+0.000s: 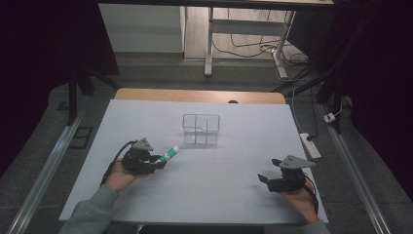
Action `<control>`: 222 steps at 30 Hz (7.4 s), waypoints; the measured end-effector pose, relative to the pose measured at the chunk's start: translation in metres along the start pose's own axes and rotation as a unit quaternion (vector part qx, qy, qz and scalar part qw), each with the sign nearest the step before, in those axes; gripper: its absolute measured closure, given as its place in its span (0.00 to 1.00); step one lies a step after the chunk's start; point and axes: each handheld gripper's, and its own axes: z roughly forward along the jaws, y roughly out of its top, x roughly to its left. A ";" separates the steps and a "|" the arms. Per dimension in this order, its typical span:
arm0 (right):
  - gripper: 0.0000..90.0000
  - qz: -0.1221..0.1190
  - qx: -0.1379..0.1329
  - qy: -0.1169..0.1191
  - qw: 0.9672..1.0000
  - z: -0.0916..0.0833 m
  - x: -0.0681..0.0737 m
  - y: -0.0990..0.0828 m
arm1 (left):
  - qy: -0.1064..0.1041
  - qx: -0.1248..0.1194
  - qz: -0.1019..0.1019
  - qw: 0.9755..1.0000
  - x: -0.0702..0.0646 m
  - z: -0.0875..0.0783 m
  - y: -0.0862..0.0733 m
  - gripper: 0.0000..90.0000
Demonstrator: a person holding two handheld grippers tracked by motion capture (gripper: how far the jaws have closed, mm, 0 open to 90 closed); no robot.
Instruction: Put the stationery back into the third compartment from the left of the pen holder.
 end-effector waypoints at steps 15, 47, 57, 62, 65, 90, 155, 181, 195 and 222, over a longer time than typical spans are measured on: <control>0.18 -0.005 -0.010 0.015 1.000 0.001 0.009 0.006 | -0.018 -0.006 0.040 0.999 -0.014 0.011 0.023 0.71; 0.18 -0.021 -0.010 0.032 0.999 0.010 0.019 0.015 | -0.041 0.026 0.106 0.993 -0.036 0.040 0.045 0.71; 0.18 -0.030 -0.007 0.040 0.999 0.015 0.025 0.021 | -0.056 0.038 0.136 0.988 -0.048 0.055 0.054 0.71; 0.18 -0.034 -0.005 0.045 0.998 0.017 0.028 0.023 | -0.064 0.040 0.149 0.986 -0.054 0.062 0.060 0.71; 0.19 -0.039 -0.003 0.053 0.998 0.018 0.031 0.025 | -0.068 0.047 0.155 0.984 -0.057 0.067 0.064 0.71; 0.22 -0.102 0.019 0.088 0.991 0.041 0.058 0.054 | -0.091 0.075 0.191 0.974 -0.074 0.093 0.079 0.71; 0.72 -0.182 0.037 0.109 0.977 0.062 0.067 0.072 | -0.115 -0.039 0.041 0.992 -0.048 0.071 0.074 0.32; 0.72 -0.110 -0.021 0.113 0.987 0.059 0.061 0.071 | -0.135 -0.112 0.006 0.984 -0.048 0.069 0.074 0.32; 0.72 -0.108 -0.025 0.122 0.986 0.067 0.070 0.069 | -0.159 -0.126 0.010 0.979 -0.058 0.078 0.079 0.40; 0.61 -0.115 -0.020 0.121 0.986 0.073 0.078 0.065 | -0.187 -0.139 0.005 0.972 -0.056 0.071 0.081 0.71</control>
